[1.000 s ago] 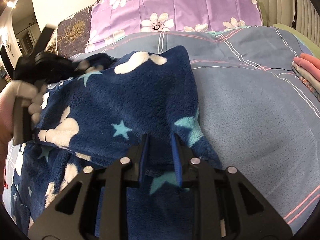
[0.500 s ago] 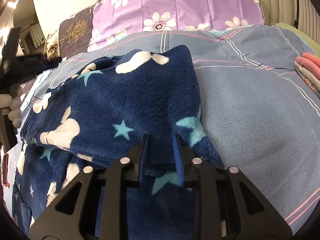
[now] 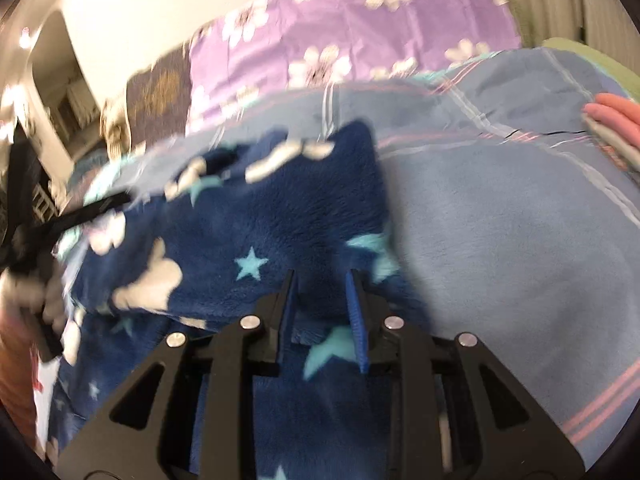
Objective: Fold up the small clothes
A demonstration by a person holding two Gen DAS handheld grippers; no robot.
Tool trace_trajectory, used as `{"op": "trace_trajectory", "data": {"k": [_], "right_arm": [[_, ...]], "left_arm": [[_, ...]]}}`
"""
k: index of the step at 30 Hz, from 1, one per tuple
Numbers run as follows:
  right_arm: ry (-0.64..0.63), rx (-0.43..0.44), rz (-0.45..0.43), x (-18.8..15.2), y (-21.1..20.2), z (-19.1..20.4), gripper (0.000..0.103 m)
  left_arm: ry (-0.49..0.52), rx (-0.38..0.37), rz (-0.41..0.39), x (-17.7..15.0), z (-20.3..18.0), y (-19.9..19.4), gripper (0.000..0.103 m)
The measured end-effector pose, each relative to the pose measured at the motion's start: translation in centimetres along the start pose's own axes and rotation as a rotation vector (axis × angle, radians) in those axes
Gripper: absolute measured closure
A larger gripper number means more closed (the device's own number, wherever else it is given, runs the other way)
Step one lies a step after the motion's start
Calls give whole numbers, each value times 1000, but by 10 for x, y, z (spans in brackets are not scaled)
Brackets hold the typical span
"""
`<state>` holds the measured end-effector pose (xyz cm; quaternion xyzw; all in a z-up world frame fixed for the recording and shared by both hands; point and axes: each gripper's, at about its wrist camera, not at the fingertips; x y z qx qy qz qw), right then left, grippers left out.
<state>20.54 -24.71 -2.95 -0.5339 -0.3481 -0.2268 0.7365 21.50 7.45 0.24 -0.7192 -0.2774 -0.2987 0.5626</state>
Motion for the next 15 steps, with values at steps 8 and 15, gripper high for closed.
{"op": "trace_trajectory", "data": {"k": [8, 15], "right_arm": [[-63, -61, 177, -26, 14, 7, 67], [-67, -22, 98, -34, -49, 13, 65]], "left_arm": [[86, 154, 122, -75, 31, -4, 62], [29, 102, 5, -81, 23, -85, 55]]}}
Point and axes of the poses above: each gripper's, at about its wrist camera, not at the fingertips, and y roughly the way its jaws point, z to its left, x to its top, and after that the axes turned 7 degrees about -y, right-handed
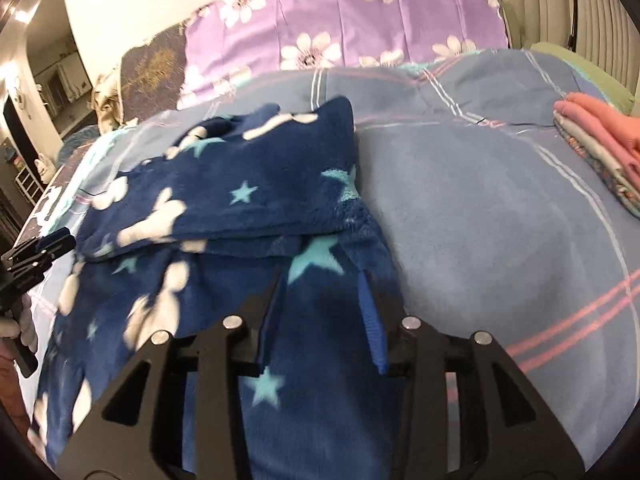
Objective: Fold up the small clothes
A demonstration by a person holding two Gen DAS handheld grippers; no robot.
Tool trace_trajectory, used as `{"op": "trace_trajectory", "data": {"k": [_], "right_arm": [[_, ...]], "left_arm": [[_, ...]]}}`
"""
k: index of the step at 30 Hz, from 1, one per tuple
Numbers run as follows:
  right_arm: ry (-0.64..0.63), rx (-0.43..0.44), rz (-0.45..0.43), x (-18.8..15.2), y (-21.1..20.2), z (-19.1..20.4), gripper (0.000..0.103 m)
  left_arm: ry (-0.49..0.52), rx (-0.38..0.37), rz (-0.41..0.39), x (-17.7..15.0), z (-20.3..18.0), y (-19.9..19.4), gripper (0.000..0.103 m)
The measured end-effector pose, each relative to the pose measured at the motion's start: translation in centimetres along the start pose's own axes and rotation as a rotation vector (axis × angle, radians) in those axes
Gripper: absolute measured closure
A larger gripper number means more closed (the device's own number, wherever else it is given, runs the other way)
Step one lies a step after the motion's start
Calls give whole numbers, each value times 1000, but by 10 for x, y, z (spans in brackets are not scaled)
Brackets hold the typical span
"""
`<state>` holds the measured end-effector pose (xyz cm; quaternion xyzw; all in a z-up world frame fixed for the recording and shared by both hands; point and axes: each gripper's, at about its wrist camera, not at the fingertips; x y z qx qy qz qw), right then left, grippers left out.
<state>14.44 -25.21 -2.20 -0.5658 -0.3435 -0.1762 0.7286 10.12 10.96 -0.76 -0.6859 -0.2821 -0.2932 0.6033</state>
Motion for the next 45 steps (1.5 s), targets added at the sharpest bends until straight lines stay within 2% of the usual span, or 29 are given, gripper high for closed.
{"op": "trace_trajectory", "data": {"k": [2, 6, 12, 14, 20, 27, 28, 29, 30, 31, 35, 36, 39, 40, 43, 45], "right_arm": [[7, 22, -4, -9, -15, -1, 65], [29, 118, 2, -34, -41, 15, 64], [-39, 413, 42, -64, -69, 75, 65], [-74, 484, 67, -75, -78, 94, 65], [-66, 619, 161, -115, -88, 126, 65], [-49, 696, 259, -150, -79, 149, 60], [-45, 725, 263, -151, -79, 152, 62], [-42, 743, 260, -151, -77, 157, 71], [-38, 732, 254, -150, -76, 161, 95], [-32, 718, 244, -148, -78, 163, 97], [-43, 662, 106, -136, -124, 145, 98], [-41, 647, 95, -136, -131, 139, 98], [-18, 563, 91, -142, -136, 119, 97], [5, 543, 112, -148, -130, 112, 94], [84, 547, 172, -162, -119, 100, 88], [107, 536, 106, -162, -135, 85, 81]], "left_arm": [[-11, -27, 4, -15, 5, -19, 53], [-37, -1, 35, -45, 12, -35, 53], [-142, 32, 51, -78, 26, -55, 52], [-163, 37, 45, -84, 29, -63, 52], [-165, 78, 3, -110, 24, -93, 50], [-208, 81, -1, -150, 31, -123, 47], [-216, 79, 0, -155, 32, -126, 47], [-228, 78, 2, -161, 34, -129, 47], [-241, 79, 8, -166, 36, -131, 47], [-260, 82, 18, -171, 39, -133, 47], [-304, 43, 13, -183, 43, -145, 47], [-311, 23, 14, -186, 43, -148, 47], [-342, -60, 38, -193, 42, -148, 46], [-346, -77, 49, -195, 41, -146, 46], [-345, -88, 94, -202, 37, -137, 46], [-356, -102, 98, -205, 35, -136, 46]]}}
Point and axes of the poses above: each gripper's, at about its wrist camera, not at the fingertips, and y roughly the way its jaws point, z to its left, x to its top, and after that the axes turned 7 degrees about -y, right-handed
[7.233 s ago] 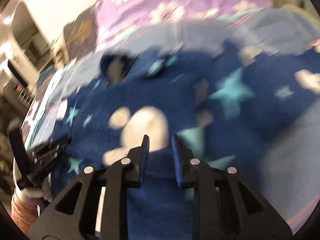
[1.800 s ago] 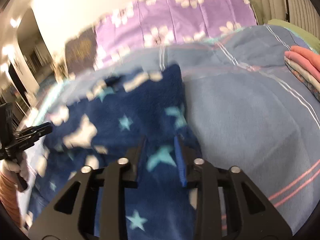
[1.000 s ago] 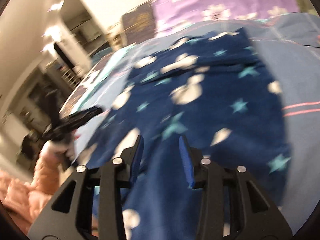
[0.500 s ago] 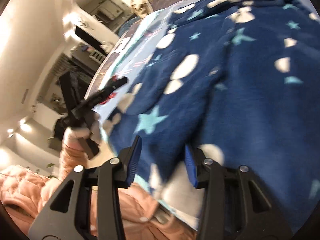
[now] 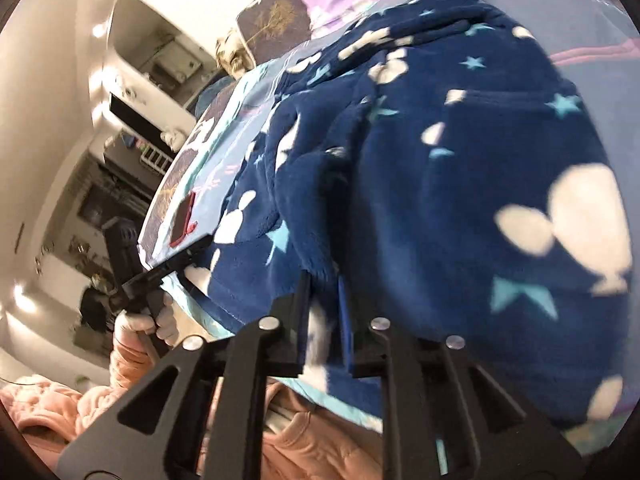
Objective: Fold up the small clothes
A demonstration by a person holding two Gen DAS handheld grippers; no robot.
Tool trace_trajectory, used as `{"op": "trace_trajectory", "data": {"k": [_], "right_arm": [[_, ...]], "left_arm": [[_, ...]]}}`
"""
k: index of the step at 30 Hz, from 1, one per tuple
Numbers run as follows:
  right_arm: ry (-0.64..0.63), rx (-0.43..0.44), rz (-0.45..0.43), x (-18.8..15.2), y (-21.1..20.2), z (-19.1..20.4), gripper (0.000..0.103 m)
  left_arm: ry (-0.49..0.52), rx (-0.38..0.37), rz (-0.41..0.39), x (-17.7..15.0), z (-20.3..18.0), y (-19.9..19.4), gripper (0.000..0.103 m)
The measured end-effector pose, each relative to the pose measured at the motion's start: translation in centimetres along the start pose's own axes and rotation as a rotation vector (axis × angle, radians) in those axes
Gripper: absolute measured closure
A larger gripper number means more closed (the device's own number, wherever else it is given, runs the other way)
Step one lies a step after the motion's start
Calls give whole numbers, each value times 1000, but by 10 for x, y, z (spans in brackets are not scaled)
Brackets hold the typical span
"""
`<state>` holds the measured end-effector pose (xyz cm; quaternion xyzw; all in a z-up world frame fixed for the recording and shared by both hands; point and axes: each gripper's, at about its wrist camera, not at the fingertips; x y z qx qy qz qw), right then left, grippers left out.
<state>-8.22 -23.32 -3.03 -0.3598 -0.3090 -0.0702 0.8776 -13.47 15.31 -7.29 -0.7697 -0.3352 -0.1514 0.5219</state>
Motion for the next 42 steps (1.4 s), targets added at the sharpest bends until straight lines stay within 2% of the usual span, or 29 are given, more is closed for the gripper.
{"op": "trace_trajectory", "data": {"k": [1, 3, 6, 8, 10, 11, 14, 15, 17, 18, 19, 21, 22, 23, 24, 27, 29, 32, 35, 39, 42], "right_arm": [[-2, -23, -41, -1, -12, -3, 72], [14, -107, -130, 0, -49, -15, 64], [108, -238, -190, -5, -79, -50, 63], [205, -273, -165, -15, -82, -81, 63], [279, -249, -117, -29, -75, -100, 63], [297, -203, -106, -35, -69, -104, 63], [279, -104, -110, -41, -68, -104, 59], [279, -54, -96, -42, -64, -101, 55], [261, -29, -73, -43, -62, -96, 54], [247, -30, -70, -43, -60, -94, 53], [248, -22, -70, -42, -57, -92, 53], [270, 5, -74, -39, -54, -94, 56], [279, 3, -74, -35, -52, -94, 65], [289, -2, -76, -35, -51, -95, 86], [295, 2, -97, -32, -54, -93, 88], [268, 48, -208, -24, -83, -81, 91], [232, 71, -268, -17, -104, -69, 92], [160, 50, -332, -11, -130, -45, 92], [125, 92, -393, -12, -155, -26, 92], [18, 34, -436, -7, -176, 0, 92], [9, -4, -446, 7, -168, -6, 91]], "left_arm": [[-6, -13, 3, 0, 0, -1, 46], [-36, -62, 18, 1, 2, -2, 46], [-62, -123, 38, 4, 0, -1, 46], [-52, -131, 51, 4, -6, 3, 43], [-44, -123, 66, 2, -13, 7, 39], [-33, -117, 73, 0, -16, 9, 38], [-5, -110, 88, -3, -22, 12, 38], [0, -111, 98, -4, -24, 14, 41], [-1, -142, 120, -4, -28, 16, 70], [-5, -149, 117, -4, -29, 15, 75], [-8, -158, 114, -4, -29, 14, 86], [-37, -190, 94, -2, -27, 10, 89], [-51, -211, 74, 0, -26, 5, 90], [-59, -232, 45, 3, -25, -2, 91], [-63, -252, 20, 6, -26, -10, 91], [-37, -288, -92, 15, -32, -46, 92], [-13, -285, -132, 19, -38, -64, 93], [24, -290, -162, 20, -48, -85, 93], [54, -311, -201, 20, -55, -110, 93], [131, -258, -283, 27, -68, -142, 92], [173, -206, -326, 42, -72, -135, 91]]}}
Point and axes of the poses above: each gripper's, at about its wrist camera, not at the fingertips, and y roughly the way its jaws point, z to its left, x to its top, and after that the axes turned 7 degrees about -y, right-handed
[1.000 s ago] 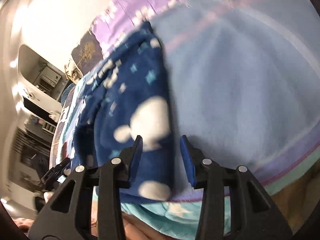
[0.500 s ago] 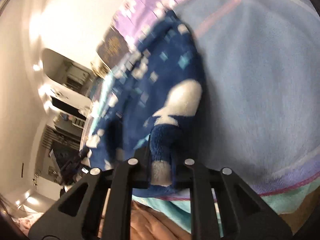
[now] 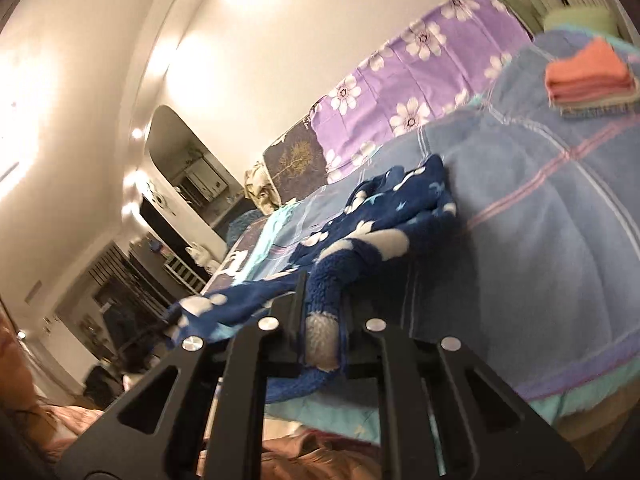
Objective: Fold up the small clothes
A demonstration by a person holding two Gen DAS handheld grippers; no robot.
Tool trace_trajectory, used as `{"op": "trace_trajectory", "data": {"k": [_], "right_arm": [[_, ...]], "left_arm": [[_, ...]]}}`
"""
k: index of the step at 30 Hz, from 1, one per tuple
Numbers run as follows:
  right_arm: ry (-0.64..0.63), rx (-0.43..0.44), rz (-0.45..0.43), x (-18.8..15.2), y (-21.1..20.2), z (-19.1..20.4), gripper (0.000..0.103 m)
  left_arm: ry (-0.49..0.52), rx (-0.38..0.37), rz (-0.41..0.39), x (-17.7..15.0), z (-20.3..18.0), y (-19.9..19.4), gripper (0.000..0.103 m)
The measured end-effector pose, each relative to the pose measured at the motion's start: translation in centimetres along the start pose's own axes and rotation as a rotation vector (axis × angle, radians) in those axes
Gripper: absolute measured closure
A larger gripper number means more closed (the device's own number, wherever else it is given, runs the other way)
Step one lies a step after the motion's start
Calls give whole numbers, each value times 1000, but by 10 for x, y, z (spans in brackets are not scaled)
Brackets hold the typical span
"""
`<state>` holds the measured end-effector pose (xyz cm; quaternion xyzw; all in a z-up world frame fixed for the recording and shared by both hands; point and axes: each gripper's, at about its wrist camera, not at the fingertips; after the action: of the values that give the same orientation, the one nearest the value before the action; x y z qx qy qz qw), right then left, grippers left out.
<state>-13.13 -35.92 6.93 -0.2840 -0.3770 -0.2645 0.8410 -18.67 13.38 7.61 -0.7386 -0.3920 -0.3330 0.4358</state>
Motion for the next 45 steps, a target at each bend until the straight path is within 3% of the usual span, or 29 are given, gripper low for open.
{"op": "trace_trajectory", "data": {"k": [4, 11, 22, 29, 37, 40, 45], "right_arm": [[38, -33, -17, 11, 25, -15, 90], [-40, -57, -45, 49, 67, -9, 90], [-140, -134, -96, 132, 149, -17, 90], [-147, -195, -86, 177, 211, -47, 89], [-79, -278, 61, 178, 309, -116, 89], [-44, -314, 99, 165, 330, -142, 89], [10, -337, 180, 140, 355, -178, 89]], "left_arm": [[-25, 1, 10, 14, 7, 35, 90], [-14, 4, -16, 46, 13, 76, 89], [-1, 65, -49, 113, 31, 137, 88], [6, 147, -11, 160, 54, 215, 87], [-15, 234, 69, 160, 94, 305, 86], [-42, 276, 107, 148, 119, 335, 85], [-101, 340, 242, 107, 164, 382, 83]]}}
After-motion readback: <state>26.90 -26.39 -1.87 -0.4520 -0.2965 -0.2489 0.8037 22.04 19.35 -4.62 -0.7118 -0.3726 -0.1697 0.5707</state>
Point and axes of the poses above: each gripper's, at about its wrist camera, not at the fingertips, and y roughly the way its jaws point, z to its left, x to its top, and after that the axes turned 7 degrees about -y, right-handed
